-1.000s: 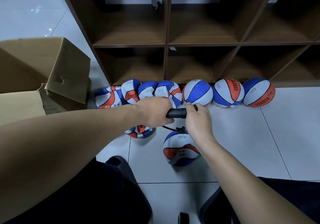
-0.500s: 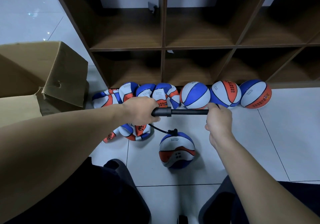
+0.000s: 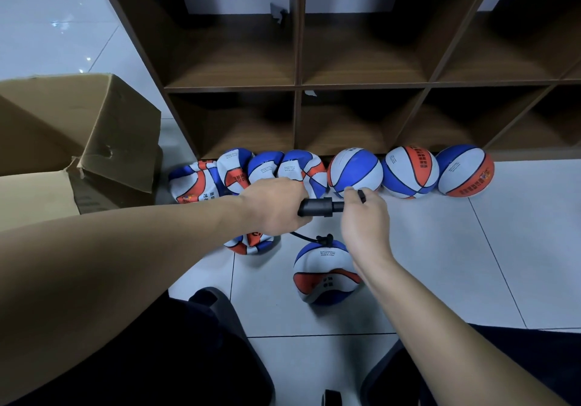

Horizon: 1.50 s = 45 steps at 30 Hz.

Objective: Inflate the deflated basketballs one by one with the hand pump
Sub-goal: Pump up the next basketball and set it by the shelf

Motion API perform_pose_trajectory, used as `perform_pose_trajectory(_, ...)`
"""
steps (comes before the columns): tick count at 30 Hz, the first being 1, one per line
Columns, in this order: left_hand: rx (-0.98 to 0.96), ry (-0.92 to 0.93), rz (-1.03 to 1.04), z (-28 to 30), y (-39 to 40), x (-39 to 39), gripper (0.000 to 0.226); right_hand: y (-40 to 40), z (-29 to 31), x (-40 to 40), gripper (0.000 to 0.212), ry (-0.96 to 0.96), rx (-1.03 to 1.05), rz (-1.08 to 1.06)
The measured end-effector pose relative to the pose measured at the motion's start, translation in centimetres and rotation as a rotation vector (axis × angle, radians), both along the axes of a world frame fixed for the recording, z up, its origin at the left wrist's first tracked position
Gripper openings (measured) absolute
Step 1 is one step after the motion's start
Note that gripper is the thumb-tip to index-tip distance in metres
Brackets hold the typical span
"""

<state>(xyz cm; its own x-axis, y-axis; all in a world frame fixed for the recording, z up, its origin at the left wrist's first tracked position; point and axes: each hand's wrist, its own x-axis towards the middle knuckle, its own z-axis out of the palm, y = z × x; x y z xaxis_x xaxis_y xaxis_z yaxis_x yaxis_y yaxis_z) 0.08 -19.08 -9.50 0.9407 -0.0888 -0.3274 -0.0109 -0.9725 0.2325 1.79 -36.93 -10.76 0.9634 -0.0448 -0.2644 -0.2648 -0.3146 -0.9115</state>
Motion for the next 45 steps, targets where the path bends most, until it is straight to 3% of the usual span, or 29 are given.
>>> perform_pose_trajectory(16, 0.003, 0.033, -0.089, -0.3, 0.9, 0.8, 0.023, 0.1, -0.6, 0.2, 0.040, 0.026, -0.023, 0.066)
perform_pose_trajectory(22, -0.008, 0.115, -0.015, -0.5, 4.2, 1.1, 0.021, -3.7, 0.2, 3.5, 0.026, 0.040, 0.005, -0.151)
perform_pose_trajectory(27, 0.014, 0.058, -0.026, -0.1, 2.9, 1.3, 0.026, -3.8, 0.2, 3.7, 0.019, 0.070, 0.092, -0.220)
perform_pose_trajectory(45, 0.023, 0.025, -0.073, -0.3, 0.4, 0.4, 0.030, 0.7, -0.8, -0.8, 0.036, 0.033, 0.004, 0.047)
